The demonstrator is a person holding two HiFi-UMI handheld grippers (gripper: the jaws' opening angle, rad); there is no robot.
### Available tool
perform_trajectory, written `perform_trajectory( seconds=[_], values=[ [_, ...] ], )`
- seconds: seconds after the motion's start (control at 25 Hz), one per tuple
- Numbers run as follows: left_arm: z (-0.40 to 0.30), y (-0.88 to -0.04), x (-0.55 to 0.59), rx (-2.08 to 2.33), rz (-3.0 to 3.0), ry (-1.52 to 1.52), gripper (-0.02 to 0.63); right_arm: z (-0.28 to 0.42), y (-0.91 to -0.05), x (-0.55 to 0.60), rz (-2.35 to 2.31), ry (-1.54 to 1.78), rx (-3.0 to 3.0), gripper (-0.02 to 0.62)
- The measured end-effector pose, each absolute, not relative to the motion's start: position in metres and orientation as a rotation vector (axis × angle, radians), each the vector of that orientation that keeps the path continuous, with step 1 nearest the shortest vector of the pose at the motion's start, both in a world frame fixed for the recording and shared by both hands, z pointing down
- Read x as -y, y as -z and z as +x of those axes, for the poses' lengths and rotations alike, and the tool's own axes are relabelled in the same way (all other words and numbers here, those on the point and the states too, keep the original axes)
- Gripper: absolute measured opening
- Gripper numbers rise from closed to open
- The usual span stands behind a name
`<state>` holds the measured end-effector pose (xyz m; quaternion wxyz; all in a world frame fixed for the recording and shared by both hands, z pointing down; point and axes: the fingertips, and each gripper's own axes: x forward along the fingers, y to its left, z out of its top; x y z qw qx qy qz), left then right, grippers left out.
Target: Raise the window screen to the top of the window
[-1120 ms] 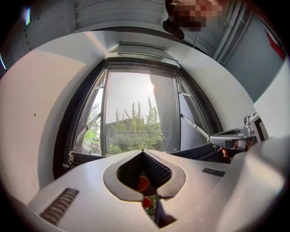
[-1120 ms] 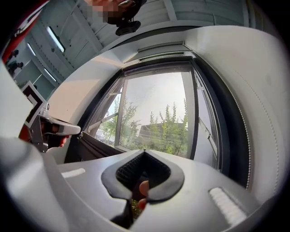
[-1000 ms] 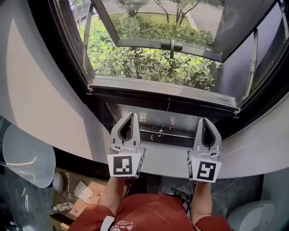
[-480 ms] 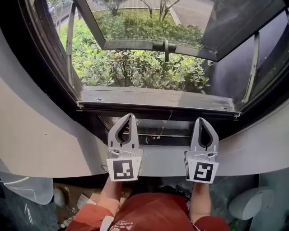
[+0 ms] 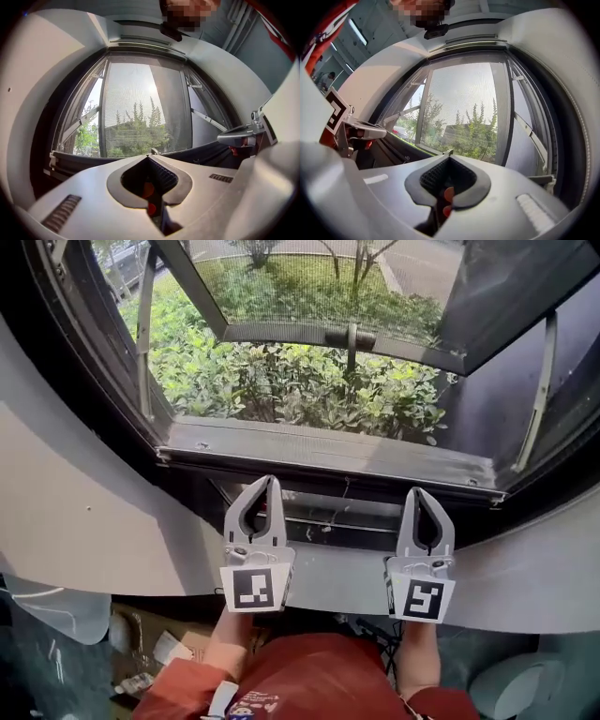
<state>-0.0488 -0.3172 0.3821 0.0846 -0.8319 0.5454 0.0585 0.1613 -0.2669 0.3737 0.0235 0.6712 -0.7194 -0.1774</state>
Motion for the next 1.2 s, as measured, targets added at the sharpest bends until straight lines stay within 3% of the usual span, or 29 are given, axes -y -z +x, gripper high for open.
perform_trajectory(
  seconds=[0.44, 0.52, 0.72, 1.2],
  values=[
    [-0.045, -0.382, 0.317, -1.531, -2.375, 0.030, 0.018, 0.145, -0.376, 0.273, 1.952, 0.641, 2.255, 0.012],
    [-0.042, -0.382, 0.315, -1.470, -2.331, 0.119, 0.063, 0.139, -0.383, 0.273, 1.852, 0.645, 2.256, 0.115],
    [-0.033, -0.398, 0.313, -1.280, -2.187, 0.404, 0.123, 0.134, -0.402, 0.274, 1.602, 0.758, 2.100, 0.165],
    [-0.031, -0.442, 0.325, -0.913, -1.790, 0.925, 0.172, 0.154, -0.436, 0.280, 1.277, 0.880, 1.734, 0.178]
  ],
)
